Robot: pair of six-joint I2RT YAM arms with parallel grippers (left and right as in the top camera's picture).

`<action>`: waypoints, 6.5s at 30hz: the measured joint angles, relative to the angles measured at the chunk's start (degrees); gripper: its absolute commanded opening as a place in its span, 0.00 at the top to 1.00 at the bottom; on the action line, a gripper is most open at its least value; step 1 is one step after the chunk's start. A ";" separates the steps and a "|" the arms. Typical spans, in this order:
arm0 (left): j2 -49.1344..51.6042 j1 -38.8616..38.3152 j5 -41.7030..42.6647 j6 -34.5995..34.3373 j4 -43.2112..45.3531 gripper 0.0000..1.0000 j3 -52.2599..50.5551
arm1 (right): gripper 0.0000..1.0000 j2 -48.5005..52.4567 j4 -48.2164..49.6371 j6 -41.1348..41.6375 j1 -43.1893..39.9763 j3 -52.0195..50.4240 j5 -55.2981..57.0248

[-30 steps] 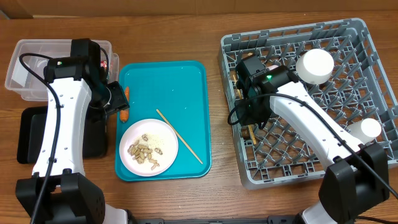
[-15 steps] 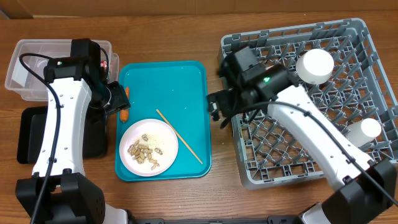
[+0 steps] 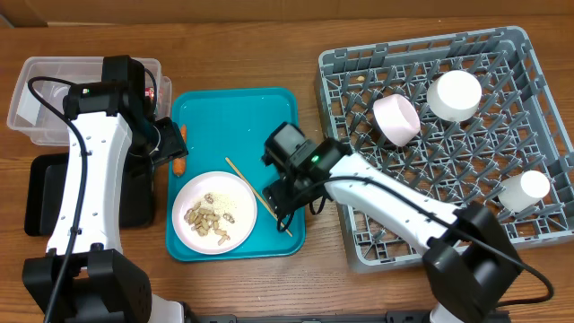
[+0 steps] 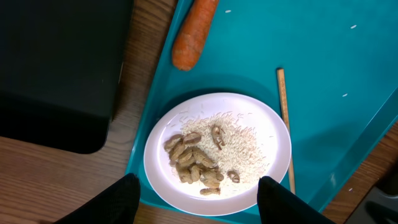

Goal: Sort waste into correct bins and load items into the dishwasher

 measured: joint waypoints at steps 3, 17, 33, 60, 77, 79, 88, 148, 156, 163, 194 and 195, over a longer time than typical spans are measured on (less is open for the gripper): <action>0.00 0.00 0.00 0.00 0.00 0.37 0.00 | 0.31 0.76 3.37 -0.13 2.14 -0.83 1.49; 0.00 0.00 0.00 0.00 0.37 0.33 0.00 | 0.55 6.62 10.21 -0.81 6.25 -3.78 7.34; 0.00 0.00 0.00 0.00 0.48 0.33 0.00 | 0.96 8.17 11.08 -1.42 6.40 -3.56 8.44; 0.00 0.00 0.00 0.00 0.52 0.32 0.00 | 0.96 -8.39 -16.22 -0.59 -17.46 7.52 12.66; 0.00 0.00 0.00 0.00 0.59 0.32 0.00 | 0.66 -8.20 -14.32 -1.46 -18.05 0.48 12.70; 0.00 0.00 0.00 0.00 0.52 0.32 0.00 | 0.62 -8.96 -15.12 -1.53 -18.05 2.21 12.61; 0.00 -1.77 1.31 0.00 0.46 0.32 0.00 | 0.66 -16.68 -15.82 -2.56 -18.03 8.13 1.09; 5.25 -29.66 -3.06 -17.07 42.38 0.93 -30.71 | 0.37 -19.61 -28.65 -2.99 -36.37 8.13 1.11; 5.46 -29.64 -5.16 -12.55 44.13 0.96 -30.08 | 0.37 -19.61 -28.72 -3.02 -36.37 8.13 1.11; 5.51 -29.64 -5.53 -11.04 41.83 0.96 -29.53 | 0.37 -19.61 -28.74 -2.99 -36.37 8.13 1.14; 7.63 -29.75 -9.88 -5.40 18.34 0.96 -17.49 | 0.37 -19.61 -28.55 -2.97 -36.37 8.13 1.11; 7.65 -29.75 -9.94 -5.40 17.86 0.96 -17.14 | 0.37 -19.61 -28.59 -2.99 -36.37 8.13 1.09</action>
